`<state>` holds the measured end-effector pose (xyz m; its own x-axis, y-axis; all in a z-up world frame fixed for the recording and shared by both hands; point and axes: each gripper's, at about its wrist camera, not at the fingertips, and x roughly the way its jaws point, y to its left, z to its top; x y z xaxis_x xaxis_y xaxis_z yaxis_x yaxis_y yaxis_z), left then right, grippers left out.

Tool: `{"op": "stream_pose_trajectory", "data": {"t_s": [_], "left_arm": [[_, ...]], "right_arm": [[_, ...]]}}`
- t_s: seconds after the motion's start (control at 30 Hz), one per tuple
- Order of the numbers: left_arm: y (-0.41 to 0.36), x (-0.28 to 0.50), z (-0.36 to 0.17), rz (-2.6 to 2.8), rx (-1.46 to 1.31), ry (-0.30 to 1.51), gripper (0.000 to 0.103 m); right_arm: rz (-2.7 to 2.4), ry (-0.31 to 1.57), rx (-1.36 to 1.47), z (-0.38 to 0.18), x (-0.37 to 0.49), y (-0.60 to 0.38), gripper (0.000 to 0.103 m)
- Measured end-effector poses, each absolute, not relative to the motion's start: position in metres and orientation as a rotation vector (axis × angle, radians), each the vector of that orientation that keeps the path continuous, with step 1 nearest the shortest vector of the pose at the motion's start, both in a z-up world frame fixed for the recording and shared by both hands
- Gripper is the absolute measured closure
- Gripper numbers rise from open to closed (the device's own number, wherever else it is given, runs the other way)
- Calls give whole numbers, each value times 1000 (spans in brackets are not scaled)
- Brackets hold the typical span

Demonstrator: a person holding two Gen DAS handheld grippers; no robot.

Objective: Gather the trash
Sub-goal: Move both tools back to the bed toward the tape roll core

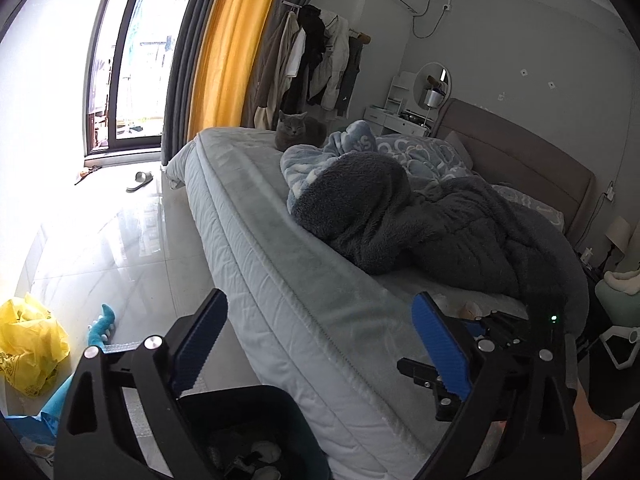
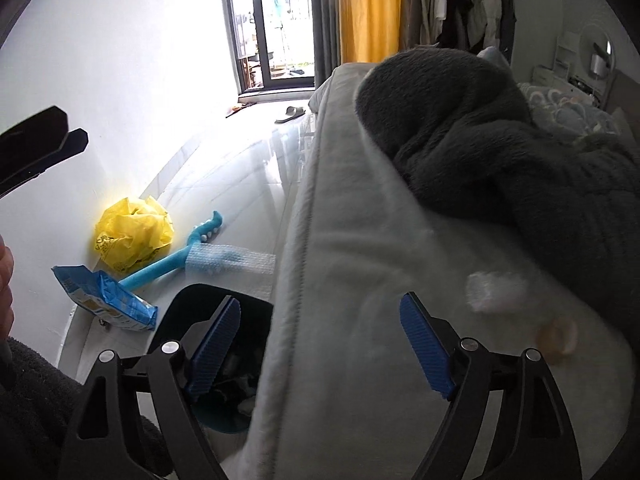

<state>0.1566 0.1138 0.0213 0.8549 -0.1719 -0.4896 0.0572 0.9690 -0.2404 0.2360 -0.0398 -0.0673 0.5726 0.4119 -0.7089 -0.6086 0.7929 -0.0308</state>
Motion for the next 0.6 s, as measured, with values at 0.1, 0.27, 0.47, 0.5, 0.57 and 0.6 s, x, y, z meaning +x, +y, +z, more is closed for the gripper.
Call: {"op": "stream_pose_trajectory", "data": {"t_s": [0.1,0.27,0.47,0.5,0.57,0.6], "left_arm": [[99,172,16,-127,-208,543,8],[79,190,9,-137,-177,562,8],[54,208,2,-150,-164,570,8],[49,211,1,-155,-165,571,8],[40,217,1,-165,-166,570,8],[36,219,0,-170,-162,570,8]], "right_arm": [[546,715,-271,-63,248,-71,14],[484,715,-238,-65,266,-110,13],[457,717,-225,-73,281,-139,13],[450,720,-221,-75,282,-145,13],[436,725,-227,-80,285,-156,13],[429,725,-232,-81,286,-161,13]]}}
